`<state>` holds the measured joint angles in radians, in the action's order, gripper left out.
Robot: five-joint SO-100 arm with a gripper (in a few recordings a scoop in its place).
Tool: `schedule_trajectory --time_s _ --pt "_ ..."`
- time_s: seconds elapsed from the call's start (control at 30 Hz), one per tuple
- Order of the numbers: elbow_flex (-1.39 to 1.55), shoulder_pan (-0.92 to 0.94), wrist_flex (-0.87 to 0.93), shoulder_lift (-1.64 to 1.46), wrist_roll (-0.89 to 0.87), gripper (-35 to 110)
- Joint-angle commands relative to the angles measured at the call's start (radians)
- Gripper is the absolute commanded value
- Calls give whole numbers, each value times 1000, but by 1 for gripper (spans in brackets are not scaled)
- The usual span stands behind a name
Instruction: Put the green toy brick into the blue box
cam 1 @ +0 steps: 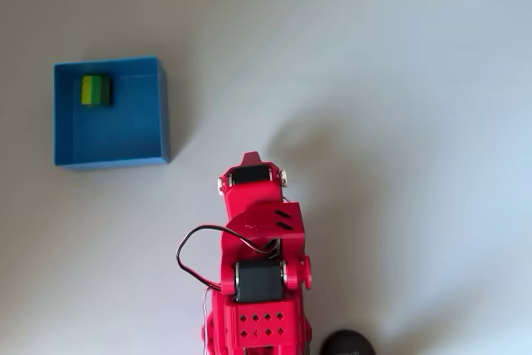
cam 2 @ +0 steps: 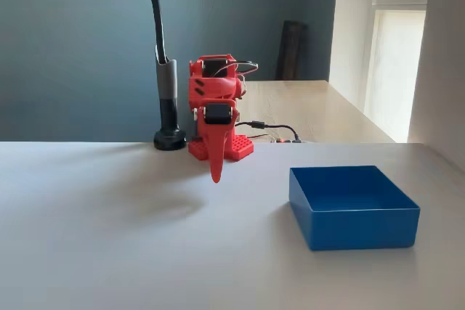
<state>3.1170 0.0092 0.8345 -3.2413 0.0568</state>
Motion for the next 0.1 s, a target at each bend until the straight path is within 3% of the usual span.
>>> schedule_trajectory --time_s 0.0,0.07 --pt "15 12 11 -12 9 0" --pt "15 12 11 -12 9 0"
